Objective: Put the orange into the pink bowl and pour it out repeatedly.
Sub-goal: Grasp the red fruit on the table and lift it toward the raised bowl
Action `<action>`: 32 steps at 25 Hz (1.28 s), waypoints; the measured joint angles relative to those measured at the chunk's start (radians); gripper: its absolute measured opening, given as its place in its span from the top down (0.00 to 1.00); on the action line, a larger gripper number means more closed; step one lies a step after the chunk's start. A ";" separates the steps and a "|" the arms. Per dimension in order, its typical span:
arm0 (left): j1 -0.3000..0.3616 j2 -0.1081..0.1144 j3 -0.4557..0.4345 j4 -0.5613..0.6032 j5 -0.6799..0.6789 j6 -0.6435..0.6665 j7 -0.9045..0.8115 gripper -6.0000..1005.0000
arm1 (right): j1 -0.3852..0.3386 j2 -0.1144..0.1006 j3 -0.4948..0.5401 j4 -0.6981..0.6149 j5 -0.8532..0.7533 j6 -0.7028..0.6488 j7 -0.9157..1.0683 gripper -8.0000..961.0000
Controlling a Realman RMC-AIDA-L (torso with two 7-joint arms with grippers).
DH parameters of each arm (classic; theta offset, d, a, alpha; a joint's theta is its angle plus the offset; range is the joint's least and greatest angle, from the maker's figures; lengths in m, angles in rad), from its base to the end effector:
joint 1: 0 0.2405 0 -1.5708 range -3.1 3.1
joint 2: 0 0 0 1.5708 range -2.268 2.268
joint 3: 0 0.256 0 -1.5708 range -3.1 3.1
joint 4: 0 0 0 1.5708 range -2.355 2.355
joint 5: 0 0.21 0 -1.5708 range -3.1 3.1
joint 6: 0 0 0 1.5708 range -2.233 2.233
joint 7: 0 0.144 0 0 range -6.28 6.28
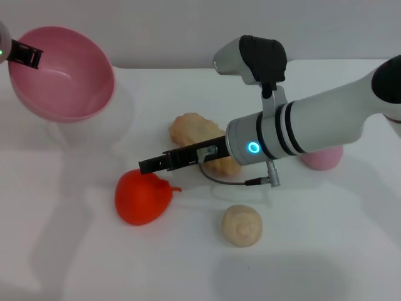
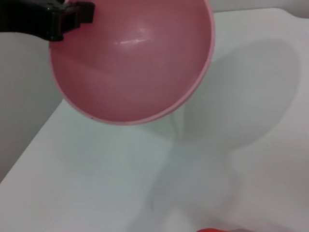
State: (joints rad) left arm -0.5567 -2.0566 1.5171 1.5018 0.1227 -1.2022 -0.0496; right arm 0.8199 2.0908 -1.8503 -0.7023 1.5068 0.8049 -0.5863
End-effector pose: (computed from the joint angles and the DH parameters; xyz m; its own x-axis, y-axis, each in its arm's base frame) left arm -0.1849 0.4105 0.0769 0.7050 0.6836 0.1891 0.3605 -0.1157 -0.9256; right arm 0.1260 0.3679 -0.1394 0.5536 -0.8053 -0.2120 -0.8282 -0.5590 -0.0393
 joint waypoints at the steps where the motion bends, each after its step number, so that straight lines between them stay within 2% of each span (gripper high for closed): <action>1: -0.002 0.000 0.000 0.000 0.000 0.000 0.001 0.92 | 0.003 0.000 -0.004 0.004 0.004 -0.001 0.000 0.33; 7: -0.009 0.000 0.000 0.000 0.000 0.000 0.021 0.92 | 0.009 0.000 -0.034 0.021 0.086 -0.001 -0.033 0.33; 32: -0.021 -0.002 0.001 0.000 0.000 -0.001 0.041 0.92 | 0.060 0.000 -0.071 0.106 0.134 0.000 -0.039 0.33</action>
State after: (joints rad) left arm -0.5782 -2.0588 1.5183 1.5018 0.1227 -1.2029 -0.0086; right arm 0.8799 2.0908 -1.9217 -0.5961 1.6411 0.8052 -0.6254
